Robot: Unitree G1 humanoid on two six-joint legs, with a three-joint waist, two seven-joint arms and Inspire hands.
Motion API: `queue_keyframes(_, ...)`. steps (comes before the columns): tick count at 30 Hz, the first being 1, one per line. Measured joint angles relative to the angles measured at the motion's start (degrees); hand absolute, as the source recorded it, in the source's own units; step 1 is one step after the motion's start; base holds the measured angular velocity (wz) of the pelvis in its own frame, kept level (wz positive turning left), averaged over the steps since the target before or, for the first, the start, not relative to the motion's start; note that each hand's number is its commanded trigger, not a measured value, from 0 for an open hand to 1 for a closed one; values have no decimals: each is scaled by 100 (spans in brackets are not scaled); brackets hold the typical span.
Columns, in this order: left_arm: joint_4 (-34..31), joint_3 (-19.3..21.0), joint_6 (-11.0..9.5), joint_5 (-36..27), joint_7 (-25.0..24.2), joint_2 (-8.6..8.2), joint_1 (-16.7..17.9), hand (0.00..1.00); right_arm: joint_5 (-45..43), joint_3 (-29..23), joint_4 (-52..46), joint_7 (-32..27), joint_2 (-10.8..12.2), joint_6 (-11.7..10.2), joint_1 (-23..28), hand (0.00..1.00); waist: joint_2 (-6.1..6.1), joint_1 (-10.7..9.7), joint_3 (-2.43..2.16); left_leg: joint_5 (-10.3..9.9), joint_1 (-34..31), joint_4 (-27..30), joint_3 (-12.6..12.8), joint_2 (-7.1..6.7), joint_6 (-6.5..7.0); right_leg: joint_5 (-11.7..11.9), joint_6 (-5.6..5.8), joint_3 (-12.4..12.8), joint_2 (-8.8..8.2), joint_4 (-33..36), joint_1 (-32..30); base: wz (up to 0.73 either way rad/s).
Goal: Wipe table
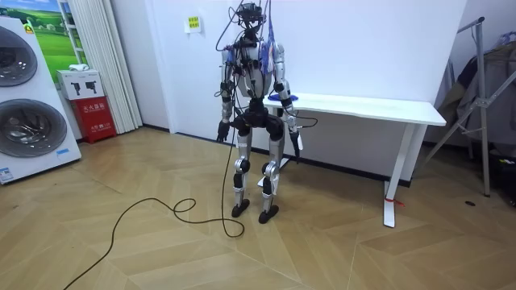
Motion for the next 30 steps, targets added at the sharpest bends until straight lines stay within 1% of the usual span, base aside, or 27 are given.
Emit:
queue_keyframes(9,-5,-6,-1,0,-1,2,-13,0,8,3,-146,1,-1,-12,-17,0,2,8,-3,0,-35,12,43,-4,0,0,0,17,-2,74,-80,-2)
queue_keyframes(11,-15,-110,-3,7,-1,20,-16,0,15,4,-143,-2,0,-14,-14,0,4,-7,-3,0,-50,24,20,-1,0,0,0,8,-11,71,-77,2)
queue_keyframes(16,-34,-122,-8,0,17,28,-21,0,22,2,-140,-6,-2,-41,-10,0,8,-7,-4,0,-60,32,16,5,0,0,-1,3,-9,72,-82,0)
queue_keyframes(21,-34,-114,-4,-15,22,27,-1,0,203,-47,-134,-61,-5,-45,-10,0,23,-6,-8,0,-78,26,31,6,0,0,-1,5,-4,77,-114,0)
queue_keyframes(24,-33,-80,-4,-59,30,27,4,0,643,-144,-3,-197,-2,-53,0,0,21,-22,-10,0,-87,30,33,7,0,1,-1,5,-6,70,-117,0)
queue_keyframes(25,-34,-51,-4,-55,30,27,0,0,946,-187,38,-261,-3,-52,10,0,14,-20,-10,0,-88,29,32,8,0,1,-1,7,-7,70,-119,0)
queue_keyframes(27,-52,94,-7,-41,27,21,16,0,1366,-396,127,-307,-2,-53,25,0,8,-31,-13,0,-87,28,33,6,0,0,-1,11,-7,72,-119,0)
queue_keyframes(29,-62,382,-4,-42,20,19,34,0,1949,-843,276,-355,-20,-55,60,0,0,-49,-15,0,-76,27,57,6,0,0,-1,30,-5,72,-118,-2)
queue_keyframes(30,-62,491,-4,-43,20,20,48,0,2141,-973,339,-375,-29,-53,63,0,-6,-57,-15,0,-71,27,64,5,0,0,-1,36,-3,69,-113,0)
